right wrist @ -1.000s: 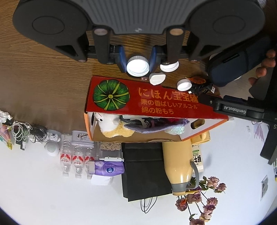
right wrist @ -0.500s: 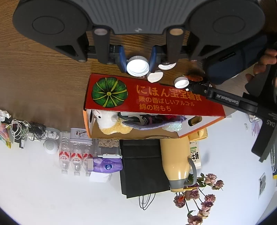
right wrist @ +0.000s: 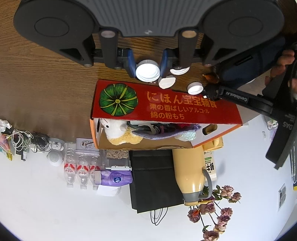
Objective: Organize objects
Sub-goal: 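Grasp the black cable with the left tool while the right tool grasps a white cap, then carry the cable and cap into the box and open both tools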
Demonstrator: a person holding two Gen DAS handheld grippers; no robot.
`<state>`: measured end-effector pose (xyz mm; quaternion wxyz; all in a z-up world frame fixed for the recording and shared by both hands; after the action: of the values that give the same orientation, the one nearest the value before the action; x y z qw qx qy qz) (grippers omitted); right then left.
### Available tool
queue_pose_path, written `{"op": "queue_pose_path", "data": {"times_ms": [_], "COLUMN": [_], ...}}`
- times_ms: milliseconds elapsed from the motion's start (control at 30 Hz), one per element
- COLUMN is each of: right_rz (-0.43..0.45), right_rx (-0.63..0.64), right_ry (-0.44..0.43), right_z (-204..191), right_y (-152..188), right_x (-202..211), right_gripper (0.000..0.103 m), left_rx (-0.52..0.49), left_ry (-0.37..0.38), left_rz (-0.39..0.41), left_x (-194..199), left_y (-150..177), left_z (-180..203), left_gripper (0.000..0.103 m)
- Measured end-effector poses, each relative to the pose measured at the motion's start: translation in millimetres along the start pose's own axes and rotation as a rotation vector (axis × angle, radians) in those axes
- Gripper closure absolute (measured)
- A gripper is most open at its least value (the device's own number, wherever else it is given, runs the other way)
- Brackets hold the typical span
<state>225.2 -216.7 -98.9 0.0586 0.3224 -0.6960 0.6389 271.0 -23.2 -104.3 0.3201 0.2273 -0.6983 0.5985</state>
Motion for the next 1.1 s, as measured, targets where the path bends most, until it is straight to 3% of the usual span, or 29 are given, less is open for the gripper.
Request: {"op": "queue_pose_path", "data": {"times_ms": [300, 733, 1100], "right_rz": [-0.001, 0.038, 0.188], "right_rx": [0.000, 0.028, 0.049], "right_ry": [-0.001, 0.018, -0.003], "right_z": [-0.2, -3.6, -18.0], "right_y": [-0.3, -2.9, -77.5], "right_x": [-0.2, 4.7, 9.0], "right_gripper": [0.076, 0.076, 0.076], "left_rx": [0.004, 0.080, 0.123], "left_ry": [0.007, 0.017, 0.031], "left_rz": [0.057, 0.200, 0.308], "left_x": [12.2, 60.9, 67.8], "left_y": [-1.1, -15.3, -68.3], "left_z": [1.4, -13.9, -13.3], "left_gripper": [0.050, 0.050, 0.050]}}
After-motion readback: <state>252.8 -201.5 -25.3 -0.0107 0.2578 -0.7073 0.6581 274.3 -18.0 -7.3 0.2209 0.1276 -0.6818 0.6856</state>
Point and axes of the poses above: each gripper's, at about its wrist camera, not at the fingertips, and x roughly against the way its jaws point, z to its right, y to its underside, the point moved 9 cm from there along -x, roughly the way its jaws point, and after that the axes turned 6 degrees about -x, right-handed, at the moved point
